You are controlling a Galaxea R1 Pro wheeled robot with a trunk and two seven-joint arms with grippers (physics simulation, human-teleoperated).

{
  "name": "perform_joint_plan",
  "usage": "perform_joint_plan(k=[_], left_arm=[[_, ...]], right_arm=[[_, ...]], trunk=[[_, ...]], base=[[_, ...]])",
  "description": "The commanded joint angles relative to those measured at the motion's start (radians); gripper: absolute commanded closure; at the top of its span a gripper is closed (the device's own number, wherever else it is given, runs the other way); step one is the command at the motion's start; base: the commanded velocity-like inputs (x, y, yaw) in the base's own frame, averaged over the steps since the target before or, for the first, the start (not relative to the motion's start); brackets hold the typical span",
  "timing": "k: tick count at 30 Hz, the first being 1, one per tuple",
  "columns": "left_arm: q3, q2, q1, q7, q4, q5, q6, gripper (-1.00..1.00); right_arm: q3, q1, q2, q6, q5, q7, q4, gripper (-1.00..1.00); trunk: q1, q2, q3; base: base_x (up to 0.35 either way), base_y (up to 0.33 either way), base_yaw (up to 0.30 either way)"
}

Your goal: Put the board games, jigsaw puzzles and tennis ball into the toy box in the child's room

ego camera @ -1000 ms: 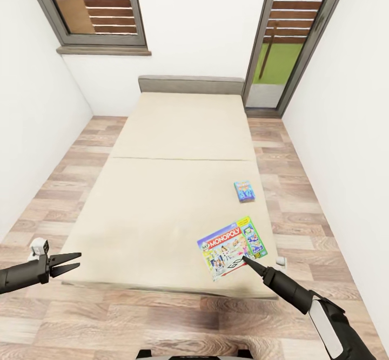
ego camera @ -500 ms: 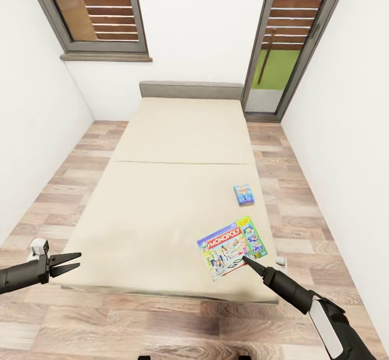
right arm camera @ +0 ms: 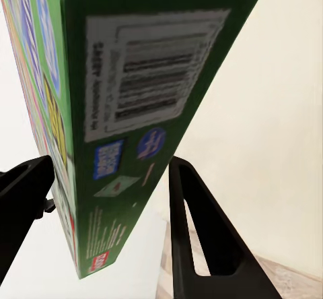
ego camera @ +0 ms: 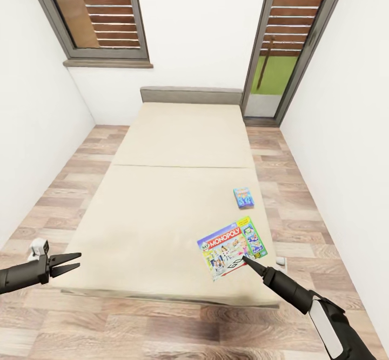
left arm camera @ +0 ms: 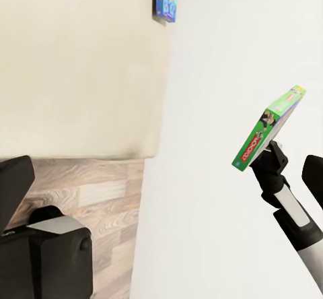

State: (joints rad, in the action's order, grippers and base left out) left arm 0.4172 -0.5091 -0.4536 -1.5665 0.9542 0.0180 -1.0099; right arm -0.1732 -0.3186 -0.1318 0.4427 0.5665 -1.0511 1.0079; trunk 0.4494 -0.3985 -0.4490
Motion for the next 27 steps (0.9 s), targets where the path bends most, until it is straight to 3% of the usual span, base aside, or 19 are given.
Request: perform_joint_plan(k=[1,27], left_arm=[[0.000,0.000,0.000,-0.004,0.000,-0.001,-0.010,-1.00],[-0.001,0.000,0.000,-0.004,-0.002,-0.001,-0.010,-1.00]], right_arm=[[0.000,0.000,0.000,0.008,0.006,-0.001,0.000,1.00],[0.000,0.000,0.000,0.008,0.006,-0.001,0.000,1.00]], trunk=[[0.001,-0.002,0.000],[0.001,-0.002,0.044]], base=[[0.000,0.000,0.000],[0.000,0.000,0.000]])
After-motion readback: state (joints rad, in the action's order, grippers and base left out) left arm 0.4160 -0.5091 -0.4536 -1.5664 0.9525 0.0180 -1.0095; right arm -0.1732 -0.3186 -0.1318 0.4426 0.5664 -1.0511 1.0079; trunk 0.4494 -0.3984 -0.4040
